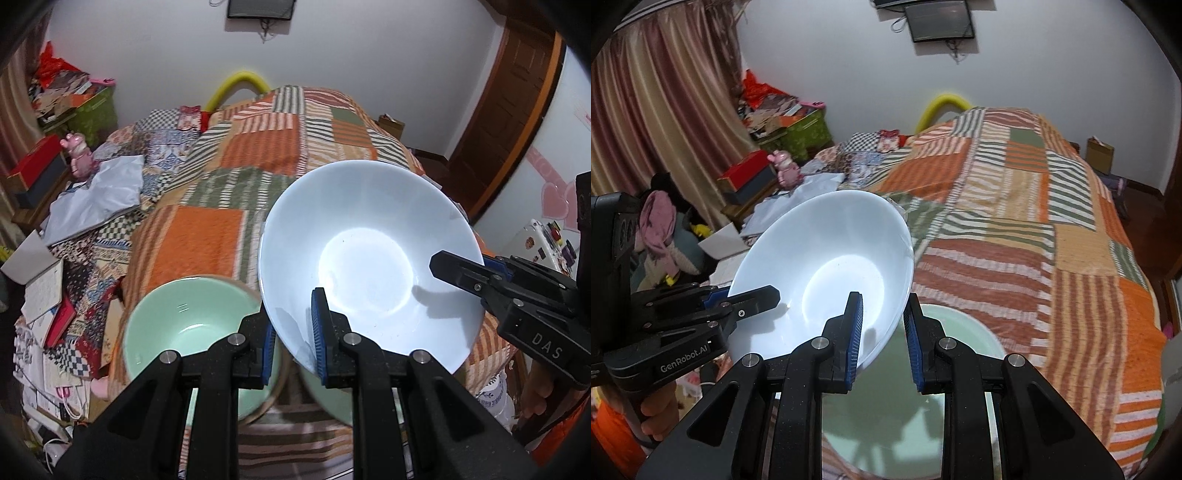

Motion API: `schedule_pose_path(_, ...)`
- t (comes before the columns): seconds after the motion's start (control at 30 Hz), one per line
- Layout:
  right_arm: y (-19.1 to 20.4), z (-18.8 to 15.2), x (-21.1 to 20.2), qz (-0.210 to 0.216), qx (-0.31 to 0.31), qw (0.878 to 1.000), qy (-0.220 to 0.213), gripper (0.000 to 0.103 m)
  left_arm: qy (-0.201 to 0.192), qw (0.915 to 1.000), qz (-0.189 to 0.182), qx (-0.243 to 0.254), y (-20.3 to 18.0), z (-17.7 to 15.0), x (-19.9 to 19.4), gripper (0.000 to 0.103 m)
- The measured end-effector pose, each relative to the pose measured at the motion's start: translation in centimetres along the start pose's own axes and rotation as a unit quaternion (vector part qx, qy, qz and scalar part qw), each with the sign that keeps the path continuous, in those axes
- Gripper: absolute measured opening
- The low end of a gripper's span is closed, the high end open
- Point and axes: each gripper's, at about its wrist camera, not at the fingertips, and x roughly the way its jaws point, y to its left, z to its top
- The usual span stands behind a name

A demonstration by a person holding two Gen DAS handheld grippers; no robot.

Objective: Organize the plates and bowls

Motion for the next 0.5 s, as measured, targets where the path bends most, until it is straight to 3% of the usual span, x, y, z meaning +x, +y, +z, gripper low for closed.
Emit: schedule_pose_path(0.5,4.6,0.1,3.4,0.039,-0.020,0.999,0.027,0.021,0.006,0.9986,0.030,-0.042,6.1,-2.1,-1.0,0.018)
